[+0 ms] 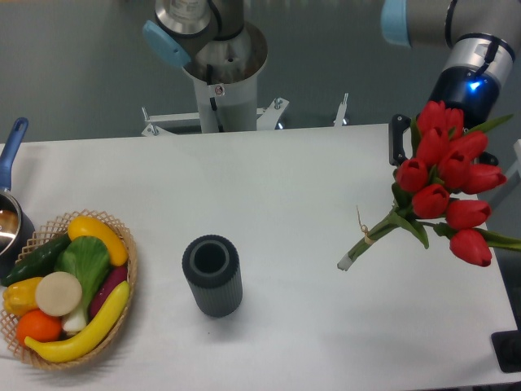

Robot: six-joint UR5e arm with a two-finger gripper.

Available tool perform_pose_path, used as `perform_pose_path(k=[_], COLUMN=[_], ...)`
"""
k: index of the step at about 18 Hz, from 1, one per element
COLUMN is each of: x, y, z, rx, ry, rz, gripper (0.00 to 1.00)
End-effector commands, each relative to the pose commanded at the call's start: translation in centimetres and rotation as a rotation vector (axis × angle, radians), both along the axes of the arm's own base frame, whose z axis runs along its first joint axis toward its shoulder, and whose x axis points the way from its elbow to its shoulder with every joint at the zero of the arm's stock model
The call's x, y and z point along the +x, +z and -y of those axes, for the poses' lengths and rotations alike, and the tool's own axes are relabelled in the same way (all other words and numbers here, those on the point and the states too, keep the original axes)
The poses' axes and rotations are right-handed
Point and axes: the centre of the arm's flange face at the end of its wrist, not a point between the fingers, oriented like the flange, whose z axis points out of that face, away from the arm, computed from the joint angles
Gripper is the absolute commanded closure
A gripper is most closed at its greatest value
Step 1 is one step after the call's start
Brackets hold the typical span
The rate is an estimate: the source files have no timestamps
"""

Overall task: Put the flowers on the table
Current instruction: 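Hold the red tulip bunch in the gripper and lift it slightly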

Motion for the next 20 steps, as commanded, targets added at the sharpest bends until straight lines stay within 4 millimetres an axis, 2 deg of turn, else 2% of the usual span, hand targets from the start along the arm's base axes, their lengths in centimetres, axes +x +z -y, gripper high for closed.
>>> perform_pose_path(k=[6, 11, 20], x=[-0.1, -0.1, 0.2], y=[-0.6, -0.3, -0.6], z=[0.5, 0.5, 1.1], rx=[-0.069, -0.101, -0.29], ry=[0.038, 0.053, 0.141], rz=[-0.016, -0.035, -0.105], gripper=[0.61, 0.61, 0.61])
